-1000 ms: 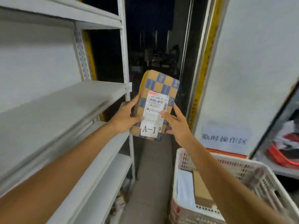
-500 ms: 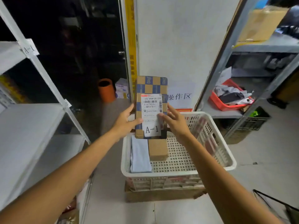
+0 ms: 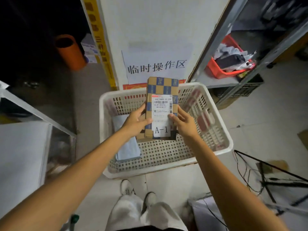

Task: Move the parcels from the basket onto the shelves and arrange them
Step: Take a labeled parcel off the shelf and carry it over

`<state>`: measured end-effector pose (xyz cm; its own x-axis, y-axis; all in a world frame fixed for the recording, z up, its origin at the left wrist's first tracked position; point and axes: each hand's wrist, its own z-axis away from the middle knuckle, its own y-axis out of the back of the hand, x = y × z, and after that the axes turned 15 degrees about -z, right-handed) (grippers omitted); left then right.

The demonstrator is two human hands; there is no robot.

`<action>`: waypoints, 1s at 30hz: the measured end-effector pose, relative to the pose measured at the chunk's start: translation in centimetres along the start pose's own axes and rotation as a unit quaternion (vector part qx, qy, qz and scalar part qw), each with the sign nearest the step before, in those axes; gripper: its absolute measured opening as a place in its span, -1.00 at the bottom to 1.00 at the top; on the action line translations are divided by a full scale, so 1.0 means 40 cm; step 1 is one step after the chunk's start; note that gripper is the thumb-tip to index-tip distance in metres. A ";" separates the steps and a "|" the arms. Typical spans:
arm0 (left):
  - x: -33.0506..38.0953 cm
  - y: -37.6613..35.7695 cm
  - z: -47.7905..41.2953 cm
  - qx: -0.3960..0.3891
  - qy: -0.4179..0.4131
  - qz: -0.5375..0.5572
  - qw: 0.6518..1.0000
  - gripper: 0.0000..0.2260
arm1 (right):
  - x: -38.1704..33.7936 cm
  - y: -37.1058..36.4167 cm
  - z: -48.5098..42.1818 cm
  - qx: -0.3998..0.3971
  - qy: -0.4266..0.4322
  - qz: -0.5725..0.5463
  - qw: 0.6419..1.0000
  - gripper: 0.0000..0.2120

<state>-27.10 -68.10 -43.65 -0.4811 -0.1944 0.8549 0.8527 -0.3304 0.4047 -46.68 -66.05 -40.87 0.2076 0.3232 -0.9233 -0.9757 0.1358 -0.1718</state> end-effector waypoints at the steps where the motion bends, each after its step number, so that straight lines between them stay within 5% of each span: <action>1: -0.008 -0.015 -0.021 -0.012 0.012 0.010 1.000 -0.35 | 0.008 0.013 -0.014 0.006 -0.006 0.008 1.000 -0.53; 9: -0.080 -0.175 -0.152 -0.080 -0.008 -0.018 0.997 -0.16 | 0.151 0.167 -0.199 0.073 -0.067 0.005 0.995 -0.57; 12: -0.138 -0.244 -0.218 -0.121 -0.041 -0.185 0.974 -0.05 | 0.237 0.219 -0.311 0.062 -0.098 0.008 0.993 -0.55; 15: -0.201 -0.311 -0.297 -0.091 -0.050 -0.245 0.964 -0.14 | 0.318 0.272 -0.421 0.062 -0.118 0.019 0.991 -0.56; 19: -0.285 -0.377 -0.396 -0.068 -0.068 -0.490 0.867 -0.18 | 0.422 0.330 -0.518 0.046 -0.155 0.029 0.986 -0.71; 21: -0.314 -0.389 -0.432 -0.096 -0.092 -0.529 0.838 -0.19 | 0.456 0.347 -0.549 0.044 -0.169 0.030 0.984 -0.67; 30: -0.449 -0.435 -0.519 -0.117 -0.053 -0.570 0.811 -0.34 | 0.614 0.340 -0.652 -0.047 -0.150 0.084 0.984 -0.68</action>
<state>-37.52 -78.03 -72.76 -0.8993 0.4373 -0.0043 -0.2032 -0.4091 0.8896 -56.67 -80.69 -74.84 0.0403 0.5975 -0.8008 -0.9973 -0.0255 -0.0692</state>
